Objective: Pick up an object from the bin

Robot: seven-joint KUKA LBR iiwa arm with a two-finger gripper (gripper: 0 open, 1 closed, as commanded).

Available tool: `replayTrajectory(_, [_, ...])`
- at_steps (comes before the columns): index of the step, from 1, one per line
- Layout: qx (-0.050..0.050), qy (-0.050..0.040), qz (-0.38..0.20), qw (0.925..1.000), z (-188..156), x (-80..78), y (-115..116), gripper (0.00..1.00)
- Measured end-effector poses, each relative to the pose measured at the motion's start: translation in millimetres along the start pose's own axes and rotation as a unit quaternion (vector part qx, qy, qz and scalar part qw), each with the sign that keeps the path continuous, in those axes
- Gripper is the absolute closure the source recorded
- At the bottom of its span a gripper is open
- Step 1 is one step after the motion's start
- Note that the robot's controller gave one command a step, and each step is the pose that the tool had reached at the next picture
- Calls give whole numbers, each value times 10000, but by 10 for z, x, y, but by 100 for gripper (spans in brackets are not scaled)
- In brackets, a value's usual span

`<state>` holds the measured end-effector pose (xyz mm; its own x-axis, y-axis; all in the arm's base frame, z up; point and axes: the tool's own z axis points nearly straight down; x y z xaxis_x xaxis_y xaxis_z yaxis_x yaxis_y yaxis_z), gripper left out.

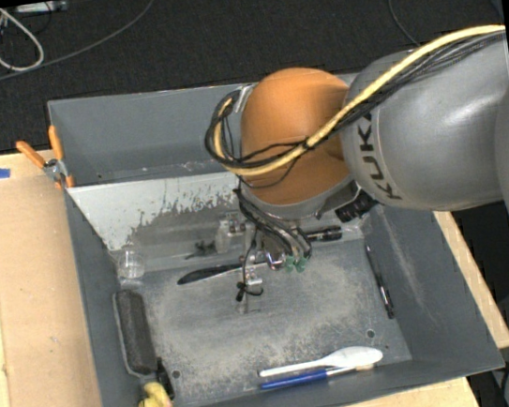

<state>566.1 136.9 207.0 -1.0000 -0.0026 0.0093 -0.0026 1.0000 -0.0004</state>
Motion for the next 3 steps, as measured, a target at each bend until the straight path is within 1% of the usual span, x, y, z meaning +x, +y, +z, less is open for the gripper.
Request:
replayTrajectory(1, [-4,-40,22,10000,-40,-20,-10,0])
replayTrajectory(2, [-7,-51,-221,9997,855,-362,-126,0])
replayTrajectory(3, [-17,-89,-446,9990,1369,-568,-186,0])
